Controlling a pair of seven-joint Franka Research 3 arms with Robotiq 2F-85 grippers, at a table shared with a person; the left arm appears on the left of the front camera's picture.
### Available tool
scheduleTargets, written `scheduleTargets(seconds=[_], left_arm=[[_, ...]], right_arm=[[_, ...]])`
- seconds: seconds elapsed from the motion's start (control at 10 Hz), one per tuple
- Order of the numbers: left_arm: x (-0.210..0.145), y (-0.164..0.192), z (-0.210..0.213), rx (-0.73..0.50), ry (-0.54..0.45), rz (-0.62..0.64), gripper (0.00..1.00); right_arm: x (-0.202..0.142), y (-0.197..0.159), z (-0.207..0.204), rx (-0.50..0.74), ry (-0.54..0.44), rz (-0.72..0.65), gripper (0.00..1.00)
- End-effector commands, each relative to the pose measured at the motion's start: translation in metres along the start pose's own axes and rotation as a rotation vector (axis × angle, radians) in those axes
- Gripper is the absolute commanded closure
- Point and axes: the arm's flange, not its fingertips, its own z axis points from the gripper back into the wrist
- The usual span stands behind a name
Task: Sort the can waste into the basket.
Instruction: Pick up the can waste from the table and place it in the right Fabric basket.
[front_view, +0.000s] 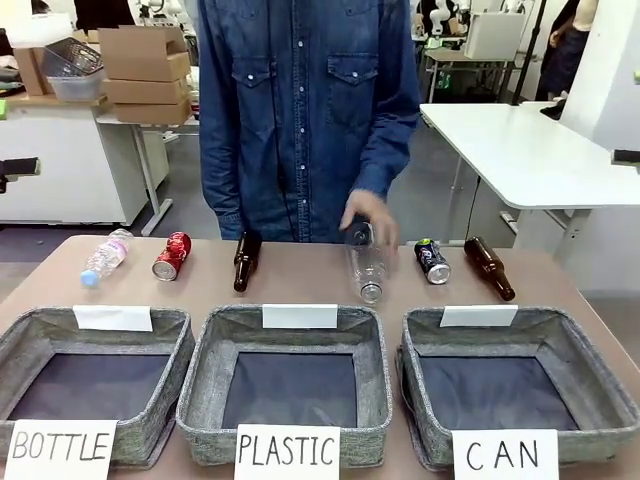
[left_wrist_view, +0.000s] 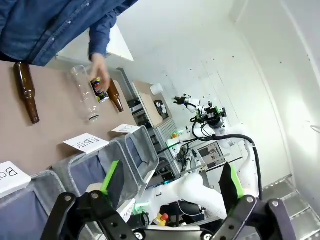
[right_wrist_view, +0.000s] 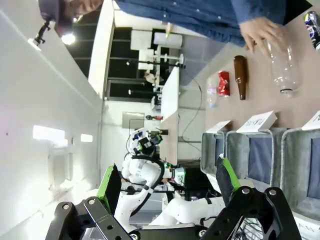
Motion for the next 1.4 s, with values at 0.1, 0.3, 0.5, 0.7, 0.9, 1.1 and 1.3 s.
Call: scheduleTargets(seconds=[0.1,0.3,0.5,0.7,0.9,1.1,1.3], left_arm=[[0.004,-0.001,-0.002,-0.011,-0.012,-0.033,0.00],[0.004,-0.001,-0.002,-0.011,-0.012,-0.033,0.00],[0.004,-0.001,-0.002,-0.011,-0.012,-0.033,0.00],[0.004,-0.001,-0.002,-0.011,-0.012,-0.033,0.00],[0.004,-0.001,-0.002,-0.011,-0.012,-0.033,0.00],[0.004,-0.001,-0.002,-0.011,-0.012,-0.033,0.00],[0.004,-0.001,-0.002,-0.011,-0.012,-0.033,0.00]], right_arm=[[0.000,0.000,0.000,0.000,0.000,0.000,0.00],[0.025,0.009,-0.058,-0.465,0.134,0.048,0.00],[0.022,0.006,-0.031,-0.298,0.148,0.062,0.00],[-0.002,0.000,0.012,-0.288,0.060,0.012,0.00],[0.011,0.004,-0.026,-0.472,0.003,0.091,0.00],[0.054,-0.012,-0.089,-0.656,0.092,0.134,0.00],[0.087,-0.030,-0.124,-0.828,0.052,0.128,0.00]])
